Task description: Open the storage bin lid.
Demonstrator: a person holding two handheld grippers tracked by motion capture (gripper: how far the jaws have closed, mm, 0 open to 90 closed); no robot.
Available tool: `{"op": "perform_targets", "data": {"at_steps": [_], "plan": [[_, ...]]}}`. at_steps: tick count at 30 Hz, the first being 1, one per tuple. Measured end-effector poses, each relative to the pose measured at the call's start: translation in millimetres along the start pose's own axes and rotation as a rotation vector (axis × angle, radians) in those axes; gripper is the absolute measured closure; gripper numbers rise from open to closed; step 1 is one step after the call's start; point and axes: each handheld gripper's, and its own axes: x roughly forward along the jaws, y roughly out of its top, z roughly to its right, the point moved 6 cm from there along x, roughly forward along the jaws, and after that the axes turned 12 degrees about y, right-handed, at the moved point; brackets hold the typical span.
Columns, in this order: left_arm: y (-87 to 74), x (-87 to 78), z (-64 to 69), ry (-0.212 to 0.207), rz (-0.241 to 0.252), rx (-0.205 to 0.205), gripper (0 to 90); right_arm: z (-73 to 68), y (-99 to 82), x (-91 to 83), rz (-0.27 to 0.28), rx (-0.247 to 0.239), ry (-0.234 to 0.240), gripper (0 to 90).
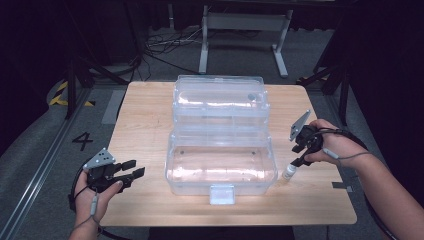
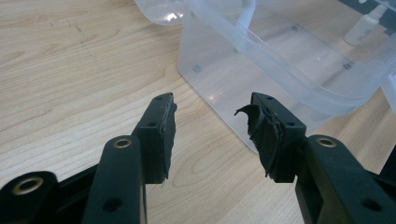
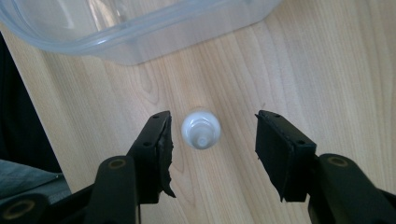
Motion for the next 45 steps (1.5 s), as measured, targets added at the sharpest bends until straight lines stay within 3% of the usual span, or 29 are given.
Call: {"op": "perform_targets", "data": {"at_steps": [14,26,38,45], "plan": [[-1.0,-0.1,-1.8,0.001,0.000,-0.006,51.2,2.8,-5.4,29.1,-0.084,-0.013,0.027,59.9],[-1.3,-0.2,-2.6,0.002,0.001,-0.009,51.1,4.9,-8.7,39.9,-0.118,-0.009,0.030,69.1],[-1.4,-0.4,-3.3,0.005,0.002,-0.010,50.9,4.2,-7.1,39.4,-0.129,-0.011,0.020,71.8],[-2.1,0.4,-5.4,0.014,0.001,-0.019,49.2,-0.2,-4.1,28.1,-0.125,-0.017,0.023,71.8]]}}
